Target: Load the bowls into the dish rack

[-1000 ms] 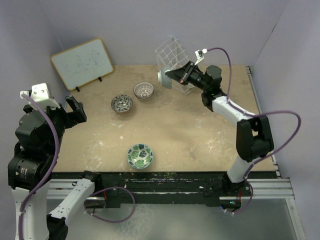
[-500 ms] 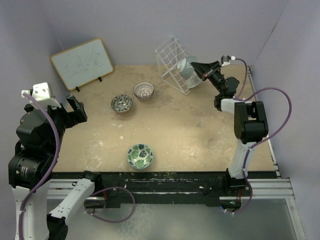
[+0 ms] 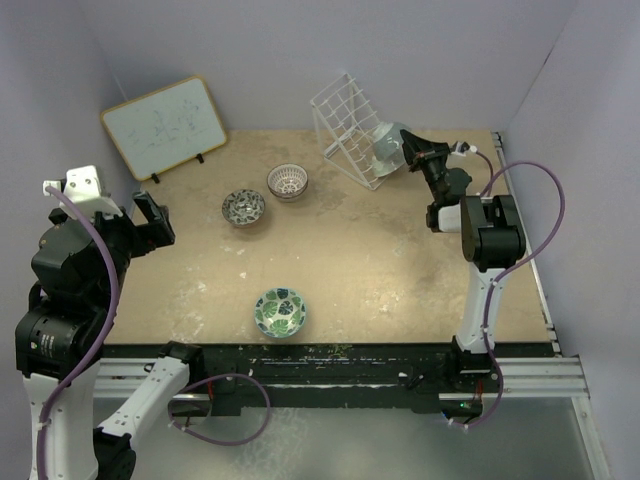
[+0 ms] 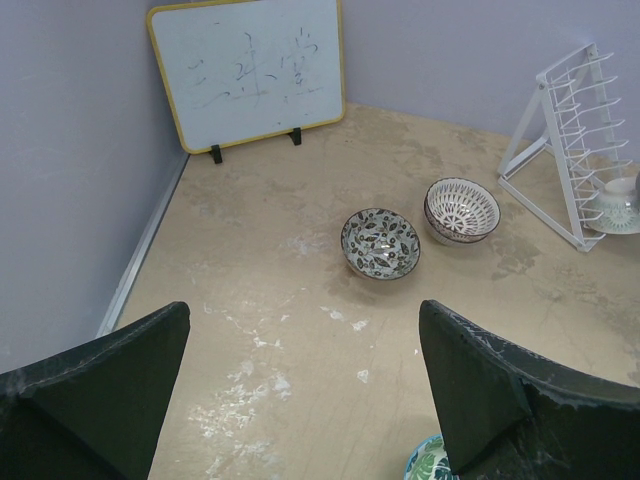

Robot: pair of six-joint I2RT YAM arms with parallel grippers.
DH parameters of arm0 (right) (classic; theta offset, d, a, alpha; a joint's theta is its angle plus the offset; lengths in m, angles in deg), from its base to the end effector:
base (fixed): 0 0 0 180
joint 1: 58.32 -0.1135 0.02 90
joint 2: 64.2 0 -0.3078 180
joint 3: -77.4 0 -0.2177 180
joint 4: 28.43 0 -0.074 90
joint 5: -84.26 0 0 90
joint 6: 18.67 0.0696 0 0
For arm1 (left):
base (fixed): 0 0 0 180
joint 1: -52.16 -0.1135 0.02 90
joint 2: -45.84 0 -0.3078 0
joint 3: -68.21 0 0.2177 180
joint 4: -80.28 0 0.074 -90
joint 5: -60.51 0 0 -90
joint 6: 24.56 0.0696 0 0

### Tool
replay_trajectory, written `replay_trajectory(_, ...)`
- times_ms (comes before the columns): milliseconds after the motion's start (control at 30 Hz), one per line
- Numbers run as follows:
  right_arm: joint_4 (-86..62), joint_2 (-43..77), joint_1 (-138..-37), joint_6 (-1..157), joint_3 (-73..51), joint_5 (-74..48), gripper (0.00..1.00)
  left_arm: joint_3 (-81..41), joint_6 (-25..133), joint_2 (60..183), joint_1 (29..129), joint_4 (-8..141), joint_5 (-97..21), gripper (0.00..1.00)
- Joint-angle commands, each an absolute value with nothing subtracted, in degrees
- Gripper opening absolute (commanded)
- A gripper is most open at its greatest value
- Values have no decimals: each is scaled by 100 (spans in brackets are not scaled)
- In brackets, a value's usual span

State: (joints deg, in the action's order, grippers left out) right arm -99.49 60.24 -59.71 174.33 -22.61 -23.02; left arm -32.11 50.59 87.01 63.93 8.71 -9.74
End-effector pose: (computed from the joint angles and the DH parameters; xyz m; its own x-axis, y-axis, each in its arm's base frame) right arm 0.4744 0.0322 0.2778 -0.3820 0.9214 0.0715 -0.3714 -0.2239 0.9011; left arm 0.0402 0.0156 0.4730 -0.1699 -0.2110 -0.9626 -0.1807 0.9669 -0.1800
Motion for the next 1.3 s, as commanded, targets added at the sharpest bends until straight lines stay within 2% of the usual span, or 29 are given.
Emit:
replay_trajectory(0, -12283, 5888, -5982, 17574, -2007, -1678, 0, -3369, 5074, 8708, 6420, 924, -1006, 99)
replay_trajectory(567, -12308, 6786, -6046, 17725, -1228, -1987, 0, -3200, 5108, 8718, 6420, 987, -1015, 99)
replay_trajectory(1133, -12197, 7251, -6151, 17884, -1024, -1998, 0, -3249, 5095, 8648, 6420, 892, -989, 99)
replay_trajectory(1267, -12077, 7227, -6157, 17894, -1056, -2014, 6, -3243, 5092, 8651, 6420, 893, -989, 99)
